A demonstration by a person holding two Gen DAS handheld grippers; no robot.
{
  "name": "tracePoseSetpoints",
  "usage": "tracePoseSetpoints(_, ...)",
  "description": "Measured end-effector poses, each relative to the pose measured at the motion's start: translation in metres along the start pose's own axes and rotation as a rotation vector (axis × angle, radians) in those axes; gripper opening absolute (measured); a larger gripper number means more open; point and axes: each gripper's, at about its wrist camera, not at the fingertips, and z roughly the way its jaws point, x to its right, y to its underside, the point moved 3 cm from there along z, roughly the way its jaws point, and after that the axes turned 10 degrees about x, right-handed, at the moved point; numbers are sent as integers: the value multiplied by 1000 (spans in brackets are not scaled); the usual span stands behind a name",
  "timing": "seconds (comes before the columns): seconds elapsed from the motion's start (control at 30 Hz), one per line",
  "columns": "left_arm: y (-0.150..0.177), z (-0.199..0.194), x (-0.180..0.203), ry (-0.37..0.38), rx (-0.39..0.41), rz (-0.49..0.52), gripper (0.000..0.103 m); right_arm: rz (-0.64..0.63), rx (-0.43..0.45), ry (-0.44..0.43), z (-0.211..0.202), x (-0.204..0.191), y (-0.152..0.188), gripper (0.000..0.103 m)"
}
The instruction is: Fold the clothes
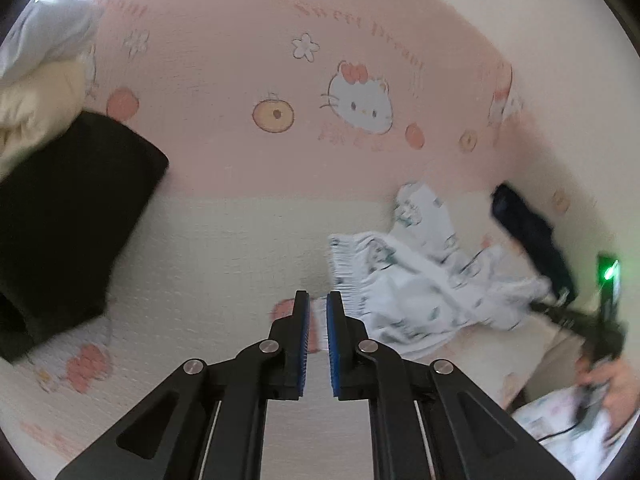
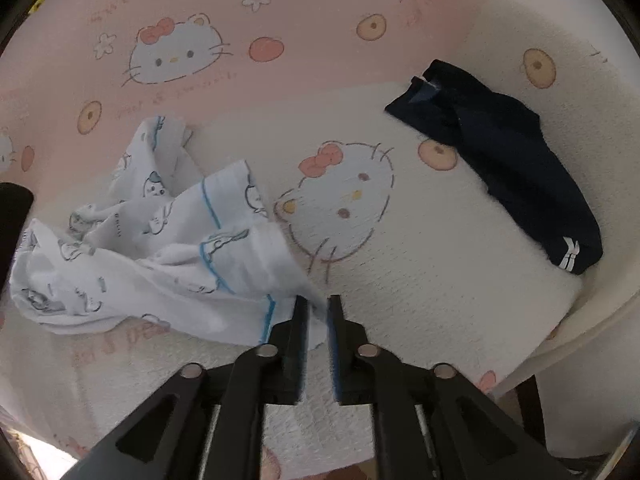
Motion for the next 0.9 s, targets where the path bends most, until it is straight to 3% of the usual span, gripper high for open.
tracePoseSetpoints(0.07, -2, 6, 3, 35, -36, -59, 12, 32, 19, -36, -6, 0, -1, 76)
tracePoseSetpoints(0.1, -2, 9, 3, 35, -57, -79, 16, 54, 30, -49, -10, 1, -1, 77)
tracePoseSetpoints(0.17, 1, 12, 4, 27, -82, -106, 47, 115, 21, -77, -15, 5, 1, 77)
tracePoseSetpoints(0.23, 5, 9, 5, 38, -78, -119, 64, 209, -6, -130, -18, 10, 8, 77)
tracePoseSetpoints(0.33, 11, 11, 11, 43, -97, -98, 64, 371, -60, -216, -17, 21, 19, 77)
tracePoseSetpoints(0.4, 14, 15, 14, 22, -115, -79, 64, 421, -76, -213, -16, 27, 23, 77)
tracePoseSetpoints(0.53, 12, 16, 22, 3, -101, -11, 64, 310, -26, -99, -24, 29, 18, 77)
tracePoseSetpoints(0.63, 8, 20, 31, -18, -103, 66, 64, 233, 7, -95, -25, 23, 12, 77)
tracePoseSetpoints(0.8, 1, 27, 66, -55, -77, 327, 64, 121, -54, -128, -7, 7, 12, 77)
tracePoseSetpoints(0.9, 3, 33, 94, -15, -71, 485, 64, 85, -102, -141, 7, 0, 15, 77)
